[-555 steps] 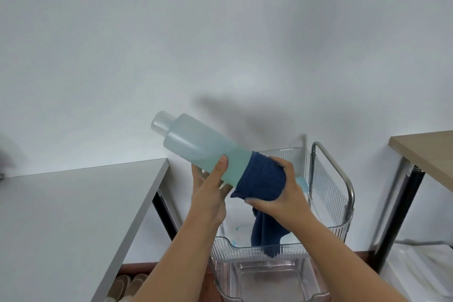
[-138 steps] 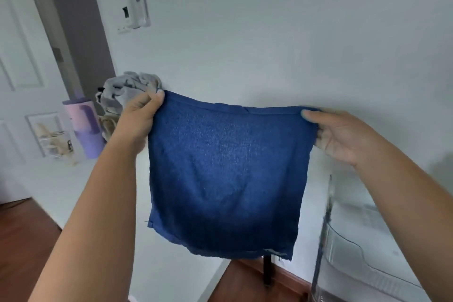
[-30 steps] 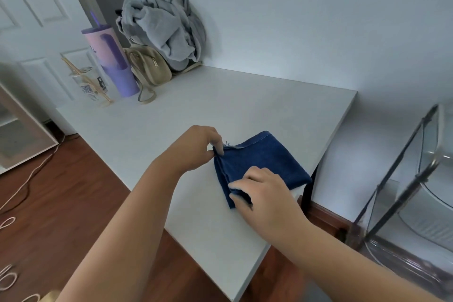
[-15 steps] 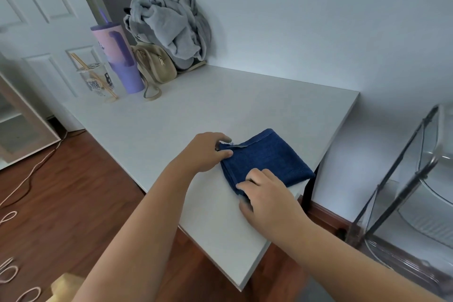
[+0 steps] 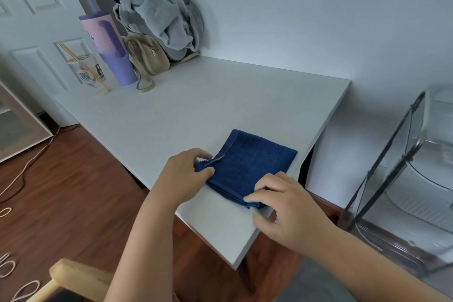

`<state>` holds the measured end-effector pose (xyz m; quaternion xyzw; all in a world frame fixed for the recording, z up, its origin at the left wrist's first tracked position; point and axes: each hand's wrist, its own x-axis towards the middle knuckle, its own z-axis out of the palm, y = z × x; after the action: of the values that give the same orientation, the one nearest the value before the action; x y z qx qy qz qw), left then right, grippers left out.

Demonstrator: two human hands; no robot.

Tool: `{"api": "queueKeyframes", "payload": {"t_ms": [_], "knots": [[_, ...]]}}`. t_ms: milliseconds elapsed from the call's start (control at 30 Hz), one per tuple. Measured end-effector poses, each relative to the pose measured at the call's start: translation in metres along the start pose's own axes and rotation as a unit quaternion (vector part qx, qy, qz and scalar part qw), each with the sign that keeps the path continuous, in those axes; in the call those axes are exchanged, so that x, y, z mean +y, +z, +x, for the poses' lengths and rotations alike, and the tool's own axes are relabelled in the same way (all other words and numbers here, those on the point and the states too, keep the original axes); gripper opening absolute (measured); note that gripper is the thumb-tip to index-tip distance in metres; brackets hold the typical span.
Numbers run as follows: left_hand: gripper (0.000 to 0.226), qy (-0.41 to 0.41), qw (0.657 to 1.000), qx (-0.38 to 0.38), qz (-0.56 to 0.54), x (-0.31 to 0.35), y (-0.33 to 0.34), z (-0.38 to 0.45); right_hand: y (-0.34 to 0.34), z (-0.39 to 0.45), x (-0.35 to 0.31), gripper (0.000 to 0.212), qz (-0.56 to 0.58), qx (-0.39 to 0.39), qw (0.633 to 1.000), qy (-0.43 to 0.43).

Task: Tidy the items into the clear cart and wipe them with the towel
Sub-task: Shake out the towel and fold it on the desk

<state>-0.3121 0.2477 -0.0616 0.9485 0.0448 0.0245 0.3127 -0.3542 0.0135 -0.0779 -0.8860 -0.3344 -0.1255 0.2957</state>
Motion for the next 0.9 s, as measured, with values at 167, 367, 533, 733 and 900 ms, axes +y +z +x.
{"api": "queueKeyframes", "payload": {"t_ms": [167, 367, 533, 733, 900], "knots": [[0.05, 0.091, 0.978, 0.142, 0.119, 0.024, 0.025, -0.009, -0.001, 0.005, -0.003, 0.04, -0.02, 0.062, 0.997, 0.045], [0.052, 0.181, 0.947, -0.045, 0.263, 0.054, 0.051, 0.011, -0.002, 0.017, 0.033, 0.072, -0.156, -0.09, 0.96, 0.213], [0.058, 0.156, 0.951, -0.119, 0.239, 0.049, 0.055, 0.02, 0.008, 0.009, 0.043, 0.084, -0.177, -0.109, 0.95, 0.231], [0.059, 0.147, 0.953, -0.112, 0.242, 0.052, 0.052, 0.022, 0.004, 0.009, 0.047, 0.08, -0.139, -0.071, 0.961, 0.226], [0.058, 0.261, 0.944, -0.089, 0.184, 0.106, 0.046, 0.036, -0.058, -0.001, 0.069, 0.052, -0.045, 0.074, 0.972, 0.22]]}}
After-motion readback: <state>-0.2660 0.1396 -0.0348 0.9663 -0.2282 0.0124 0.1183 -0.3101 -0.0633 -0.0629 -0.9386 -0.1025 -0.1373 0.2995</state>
